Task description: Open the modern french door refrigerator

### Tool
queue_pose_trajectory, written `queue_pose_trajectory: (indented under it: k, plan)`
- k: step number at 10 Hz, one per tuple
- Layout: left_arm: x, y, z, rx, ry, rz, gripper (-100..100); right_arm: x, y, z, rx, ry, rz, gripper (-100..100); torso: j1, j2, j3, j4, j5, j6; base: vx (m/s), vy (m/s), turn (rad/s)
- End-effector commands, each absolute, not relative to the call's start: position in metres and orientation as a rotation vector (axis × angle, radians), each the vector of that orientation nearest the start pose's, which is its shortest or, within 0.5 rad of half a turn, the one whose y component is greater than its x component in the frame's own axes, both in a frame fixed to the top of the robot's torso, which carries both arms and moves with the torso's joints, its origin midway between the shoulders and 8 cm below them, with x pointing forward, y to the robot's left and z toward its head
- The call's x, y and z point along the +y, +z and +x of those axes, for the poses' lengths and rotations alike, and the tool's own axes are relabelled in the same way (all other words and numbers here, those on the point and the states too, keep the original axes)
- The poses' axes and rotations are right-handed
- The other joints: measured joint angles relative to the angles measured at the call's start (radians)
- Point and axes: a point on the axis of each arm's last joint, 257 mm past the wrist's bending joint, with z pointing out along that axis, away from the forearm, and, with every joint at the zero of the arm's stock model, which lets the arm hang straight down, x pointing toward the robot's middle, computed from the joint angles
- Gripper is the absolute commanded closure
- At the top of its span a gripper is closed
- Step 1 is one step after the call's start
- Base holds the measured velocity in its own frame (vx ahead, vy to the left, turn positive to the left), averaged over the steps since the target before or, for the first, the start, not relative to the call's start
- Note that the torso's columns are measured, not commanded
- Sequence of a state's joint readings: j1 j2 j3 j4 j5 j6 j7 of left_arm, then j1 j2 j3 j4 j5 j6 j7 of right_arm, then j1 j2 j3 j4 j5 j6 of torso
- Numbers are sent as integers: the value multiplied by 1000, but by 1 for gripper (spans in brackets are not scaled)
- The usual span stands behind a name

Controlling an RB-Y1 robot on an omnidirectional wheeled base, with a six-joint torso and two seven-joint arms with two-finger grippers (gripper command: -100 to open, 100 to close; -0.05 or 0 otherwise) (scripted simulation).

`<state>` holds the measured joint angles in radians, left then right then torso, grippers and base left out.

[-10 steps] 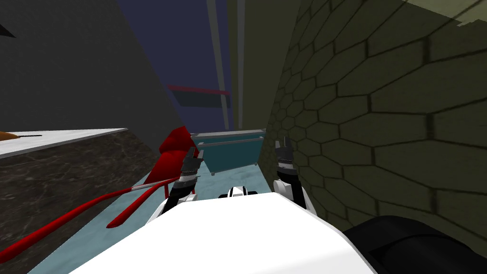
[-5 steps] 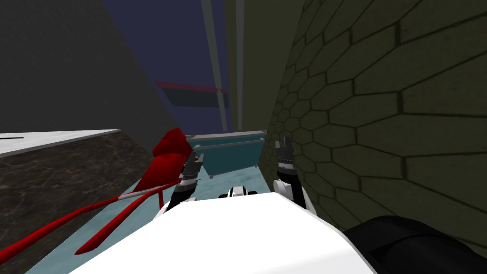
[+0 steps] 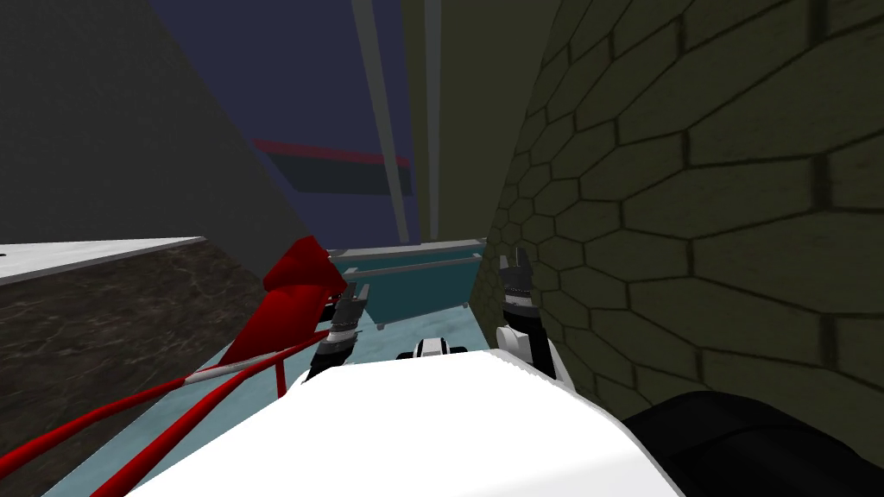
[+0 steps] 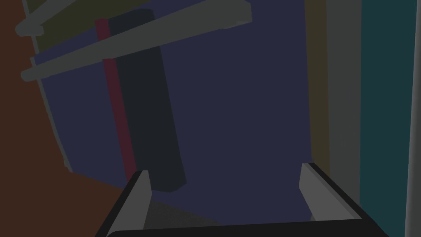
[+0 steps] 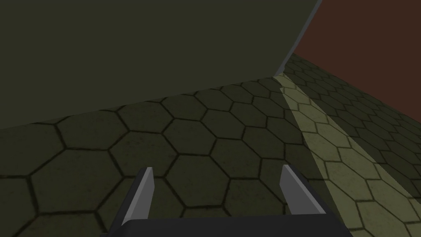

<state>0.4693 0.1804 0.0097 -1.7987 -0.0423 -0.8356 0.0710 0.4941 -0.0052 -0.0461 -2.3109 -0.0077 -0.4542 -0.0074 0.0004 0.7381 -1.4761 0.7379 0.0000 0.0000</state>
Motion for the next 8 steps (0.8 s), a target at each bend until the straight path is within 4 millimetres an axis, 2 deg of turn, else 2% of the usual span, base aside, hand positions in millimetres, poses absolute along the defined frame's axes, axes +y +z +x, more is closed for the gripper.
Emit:
queue_pose_trajectory:
  k: [1, 8]
  plan:
    - [288, -133, 354, 863, -1301, -611, -100, -294, 32, 343, 612, 1268, 663, 0, 0, 1, 1, 0, 0, 0, 117, -10, -5]
    - [302, -177, 344, 894, -1263, -631, -100, -294, 32, 343, 612, 1268, 663, 0, 0, 2, 1, 1, 0, 0, 99, -15, -2]
